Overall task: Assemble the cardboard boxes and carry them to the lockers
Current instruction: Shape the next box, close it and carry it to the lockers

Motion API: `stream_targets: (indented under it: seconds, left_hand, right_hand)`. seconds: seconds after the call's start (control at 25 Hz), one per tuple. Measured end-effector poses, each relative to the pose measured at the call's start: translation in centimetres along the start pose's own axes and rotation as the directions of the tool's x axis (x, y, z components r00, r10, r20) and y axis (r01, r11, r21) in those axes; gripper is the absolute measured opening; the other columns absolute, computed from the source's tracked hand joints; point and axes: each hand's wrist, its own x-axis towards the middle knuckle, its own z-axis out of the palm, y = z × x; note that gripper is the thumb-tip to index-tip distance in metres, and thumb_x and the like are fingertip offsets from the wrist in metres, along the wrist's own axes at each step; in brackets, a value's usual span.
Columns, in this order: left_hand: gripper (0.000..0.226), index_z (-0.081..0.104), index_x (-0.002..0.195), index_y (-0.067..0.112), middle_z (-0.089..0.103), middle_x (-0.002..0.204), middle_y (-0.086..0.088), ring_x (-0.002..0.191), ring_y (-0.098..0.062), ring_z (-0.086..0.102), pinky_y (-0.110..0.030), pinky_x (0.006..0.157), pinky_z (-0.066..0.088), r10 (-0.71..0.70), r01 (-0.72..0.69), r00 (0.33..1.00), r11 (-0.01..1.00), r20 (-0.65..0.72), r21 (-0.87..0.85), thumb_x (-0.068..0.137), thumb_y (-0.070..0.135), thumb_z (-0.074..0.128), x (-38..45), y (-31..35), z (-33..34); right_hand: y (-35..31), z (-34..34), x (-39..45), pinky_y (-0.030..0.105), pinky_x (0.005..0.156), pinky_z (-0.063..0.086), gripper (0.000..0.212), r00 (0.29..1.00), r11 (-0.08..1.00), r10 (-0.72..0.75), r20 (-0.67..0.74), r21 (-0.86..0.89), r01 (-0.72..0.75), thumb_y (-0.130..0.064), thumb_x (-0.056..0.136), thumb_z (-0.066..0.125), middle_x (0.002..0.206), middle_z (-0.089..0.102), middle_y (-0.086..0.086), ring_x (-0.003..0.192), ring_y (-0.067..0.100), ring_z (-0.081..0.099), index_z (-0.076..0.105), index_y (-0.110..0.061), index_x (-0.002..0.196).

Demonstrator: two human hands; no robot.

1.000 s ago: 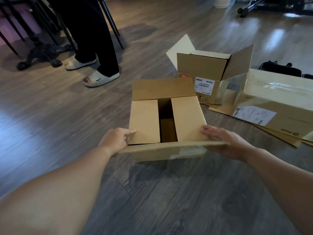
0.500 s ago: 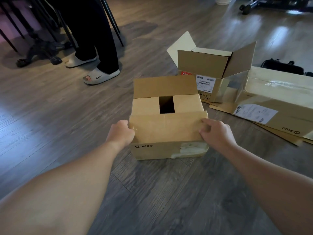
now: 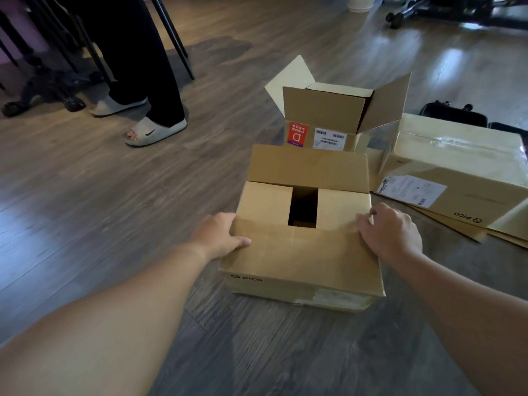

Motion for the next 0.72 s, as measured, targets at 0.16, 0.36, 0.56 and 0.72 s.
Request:
stream_targets:
  seconds: [0.16,0.36,0.56,0.72]
  left_hand:
    - [0.051,0.068,0.117,0.027,0.069,0.118,0.002,0.116,-0.015,0.060,-0.036,0.097,0.050,0.043,-0.042,0.998,0.999,0.040,-0.029,0.072,0.044,0.085,0.4,1.7,1.6]
    - [0.048,0.064,0.118,0.028,0.067,0.115,0.008,0.109,-0.015,0.061,-0.038,0.095,0.052,0.034,-0.030,0.998,0.997,0.054,-0.070,0.076,0.049,0.078,0.8,2.4,2.7]
    - [0.045,0.066,0.117,0.028,0.068,0.110,0.011,0.104,-0.014,0.063,-0.037,0.093,0.053,0.013,-0.007,0.996,0.997,0.089,-0.074,0.079,0.048,0.078,1.1,3.4,2.7]
    - [0.047,0.059,0.120,0.025,0.065,0.110,0.007,0.106,-0.018,0.061,-0.040,0.094,0.051,-0.017,0.024,0.996,0.995,0.085,-0.093,0.082,0.046,0.077,1.0,4.0,2.9]
  right_hand:
    - [0.9,-0.8,1.8,0.042,0.084,0.048,0.049,0.973,0.950,0.173,0.154,0.234,-0.206,-0.039,0.083,0.059,0.121,0.058,0.005,0.106,0.030,0.056,0.052,-0.020,0.128]
    - [1.3,-2.5,3.1,0.050,0.086,0.058,0.051,0.934,0.701,0.294,0.201,0.619,-0.354,-0.032,0.069,0.080,0.110,0.060,-0.002,0.098,0.024,0.064,0.051,-0.027,0.111]
    - [2.4,-2.6,3.0,0.045,0.086,0.059,0.057,0.935,0.609,0.287,0.207,0.714,-0.345,-0.034,0.066,0.083,0.111,0.069,-0.007,0.101,0.020,0.068,0.062,-0.038,0.118]
    - [3.1,-3.2,1.1,0.018,0.057,0.054,0.056,0.987,0.642,0.119,0.104,0.751,-0.156,-0.001,0.083,0.076,0.114,0.061,-0.011,0.096,0.006,0.064,0.056,-0.027,0.128]
